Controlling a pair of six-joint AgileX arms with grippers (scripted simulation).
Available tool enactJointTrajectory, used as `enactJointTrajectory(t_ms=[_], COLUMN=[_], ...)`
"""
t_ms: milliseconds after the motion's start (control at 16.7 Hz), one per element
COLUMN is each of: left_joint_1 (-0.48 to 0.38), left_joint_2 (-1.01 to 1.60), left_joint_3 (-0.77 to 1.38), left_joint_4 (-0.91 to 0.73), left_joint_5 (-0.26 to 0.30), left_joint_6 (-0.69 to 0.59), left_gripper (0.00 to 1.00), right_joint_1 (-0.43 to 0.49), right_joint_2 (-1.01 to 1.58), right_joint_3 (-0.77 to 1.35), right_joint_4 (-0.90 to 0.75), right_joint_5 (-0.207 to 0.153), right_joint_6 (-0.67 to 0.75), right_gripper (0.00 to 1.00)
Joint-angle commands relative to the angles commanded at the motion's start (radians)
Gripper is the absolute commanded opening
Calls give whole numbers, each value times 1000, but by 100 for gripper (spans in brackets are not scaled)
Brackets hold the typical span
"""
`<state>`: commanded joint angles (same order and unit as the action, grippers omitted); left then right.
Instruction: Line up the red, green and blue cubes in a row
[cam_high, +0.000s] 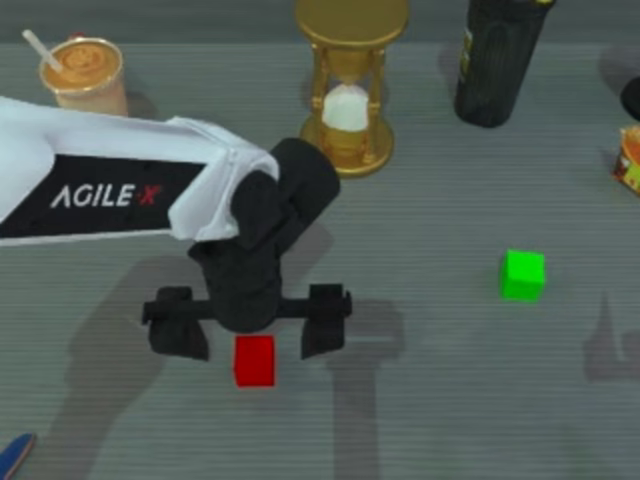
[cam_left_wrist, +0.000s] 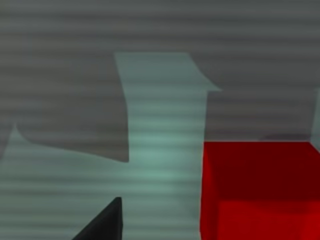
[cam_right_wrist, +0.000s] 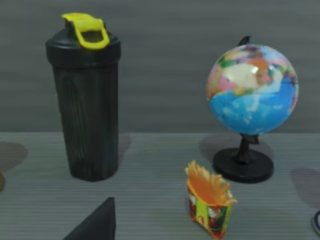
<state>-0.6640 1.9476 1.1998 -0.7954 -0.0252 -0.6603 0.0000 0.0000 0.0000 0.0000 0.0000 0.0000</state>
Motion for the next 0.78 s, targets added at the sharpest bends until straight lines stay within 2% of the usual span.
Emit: enactJointTrajectory(t_ms=[240,600,780], left_joint_1=[-2,9,13], left_joint_2=[-7,-83,-105], left_joint_3=[13,131,156], left_joint_4=[-17,-223,-261], left_joint_5=[0,0,-1], left_joint_6=[0,-8,-9], left_gripper=[100,100,100], right_joint_1=[0,0,0], right_joint_2=[0,0,0], right_joint_3=[0,0,0], right_joint_4=[0,0,0], right_joint_5=[0,0,0], right_joint_6=[0,0,0], right_gripper=[100,100,100])
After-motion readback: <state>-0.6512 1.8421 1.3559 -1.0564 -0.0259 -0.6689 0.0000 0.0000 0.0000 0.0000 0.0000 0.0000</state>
